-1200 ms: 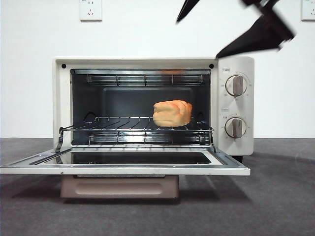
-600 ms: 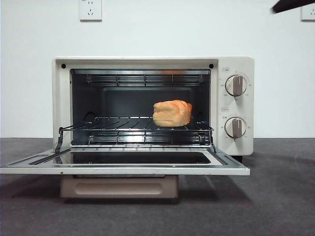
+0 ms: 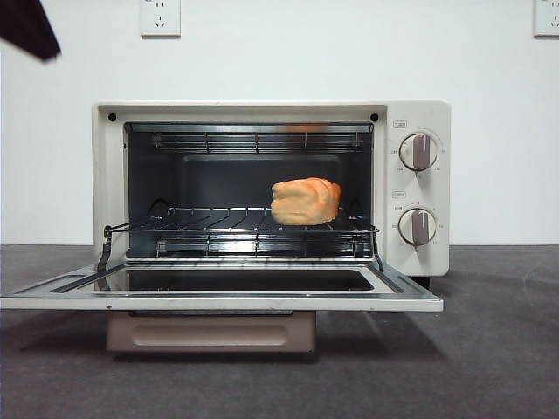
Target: The left arm flap open the oven, the right arm pick bread and place it into oven, the left arm flap close the oven
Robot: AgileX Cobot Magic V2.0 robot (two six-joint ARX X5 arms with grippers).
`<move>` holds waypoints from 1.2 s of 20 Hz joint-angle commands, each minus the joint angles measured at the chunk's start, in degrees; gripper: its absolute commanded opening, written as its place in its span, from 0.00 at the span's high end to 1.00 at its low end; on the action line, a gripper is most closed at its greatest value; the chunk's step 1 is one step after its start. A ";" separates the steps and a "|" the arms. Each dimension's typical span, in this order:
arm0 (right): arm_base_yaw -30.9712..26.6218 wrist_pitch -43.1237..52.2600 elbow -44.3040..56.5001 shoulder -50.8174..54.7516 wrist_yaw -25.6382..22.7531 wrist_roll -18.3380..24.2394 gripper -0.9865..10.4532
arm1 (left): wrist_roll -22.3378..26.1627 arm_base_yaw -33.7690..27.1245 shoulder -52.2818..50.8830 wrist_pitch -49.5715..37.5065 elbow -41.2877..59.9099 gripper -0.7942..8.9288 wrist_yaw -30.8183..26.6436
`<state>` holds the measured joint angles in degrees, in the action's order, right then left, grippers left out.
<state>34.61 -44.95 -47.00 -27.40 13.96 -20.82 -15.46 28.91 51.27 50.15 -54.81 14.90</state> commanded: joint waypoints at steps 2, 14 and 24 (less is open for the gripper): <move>0.50 -1.86 -0.74 1.20 0.20 0.28 0.51 | 0.68 -9.22 3.26 -0.35 -0.59 0.90 8.52; 0.50 -4.72 -0.74 2.12 0.13 0.28 0.51 | -5.22 -27.98 6.51 -16.83 23.65 0.90 16.37; 0.50 -4.13 -0.74 2.12 -0.04 0.28 0.51 | -4.79 -27.61 21.66 -23.10 24.98 0.90 22.47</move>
<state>34.61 -49.80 -47.00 -25.15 13.89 -20.82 -20.51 1.21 72.36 27.05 -29.71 37.04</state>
